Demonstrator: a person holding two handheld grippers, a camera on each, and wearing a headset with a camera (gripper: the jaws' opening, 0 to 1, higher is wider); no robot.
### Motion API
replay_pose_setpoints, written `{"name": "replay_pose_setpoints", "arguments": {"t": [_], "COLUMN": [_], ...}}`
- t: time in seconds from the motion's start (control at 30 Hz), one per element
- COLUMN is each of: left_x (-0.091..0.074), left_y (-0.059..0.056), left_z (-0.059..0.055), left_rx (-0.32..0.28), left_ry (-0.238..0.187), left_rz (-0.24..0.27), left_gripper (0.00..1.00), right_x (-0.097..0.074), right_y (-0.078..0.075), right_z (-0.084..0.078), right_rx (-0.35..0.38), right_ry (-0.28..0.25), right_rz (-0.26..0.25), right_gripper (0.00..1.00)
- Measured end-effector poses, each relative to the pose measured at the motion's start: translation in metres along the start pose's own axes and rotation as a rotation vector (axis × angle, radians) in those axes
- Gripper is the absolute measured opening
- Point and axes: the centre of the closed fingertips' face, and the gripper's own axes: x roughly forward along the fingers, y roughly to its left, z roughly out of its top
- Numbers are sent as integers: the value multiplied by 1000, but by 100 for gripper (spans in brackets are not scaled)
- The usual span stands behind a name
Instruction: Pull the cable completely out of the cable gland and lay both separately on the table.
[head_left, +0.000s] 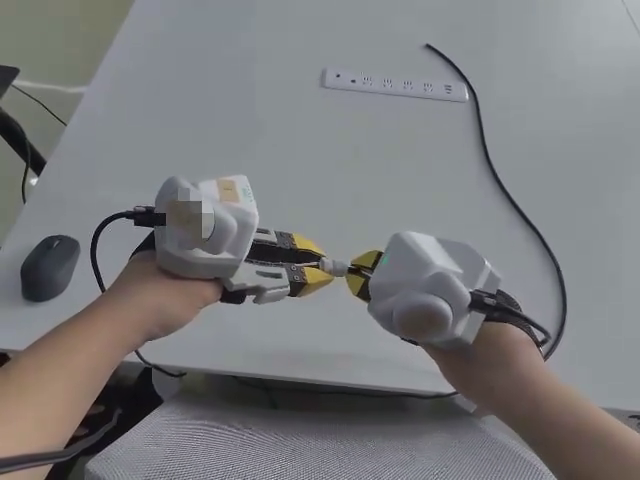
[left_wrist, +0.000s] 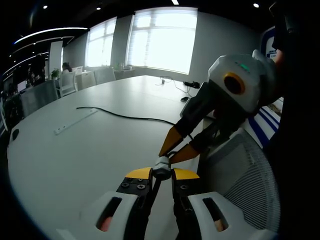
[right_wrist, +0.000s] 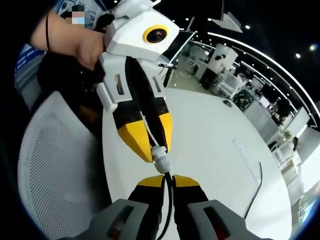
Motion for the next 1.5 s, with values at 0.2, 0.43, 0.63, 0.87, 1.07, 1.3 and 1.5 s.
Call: {"name": "replay_pose_setpoints", "arguments": {"t": [0.2,0.43,0.63,0.87,1.07,1.3,1.5], "left_x": [-1,-2,-2,-2,-3,-3,-3], "left_y": [2,4,4,4,5,6,6], "left_z": [0,0,-1,-2,-3,-4,-4], "left_rx": [-3,-4,-7,-11,-14,-19,-19], "left_ry": [-2,-2,-1,3,3,3,4], "left_rz": [2,6,10,12,15,15,16], "left_gripper": [15,15,15,15,15,15,15], "right_x": [0,0,1,4,4,6,9], "right_y": [-5,-13,-18,-22,-25,-25,-21], "right_z": [-6,-18,-31,-45,-61,-82,-97], "right_rx": [40,106,221,370,490,622,759], "right_ry": [9,22,32,44,58,90,116], "right_rz": [-8,-21,-26,-36,-41,-55,-54], "right_gripper": [0,0,0,0,1,1,1]}}
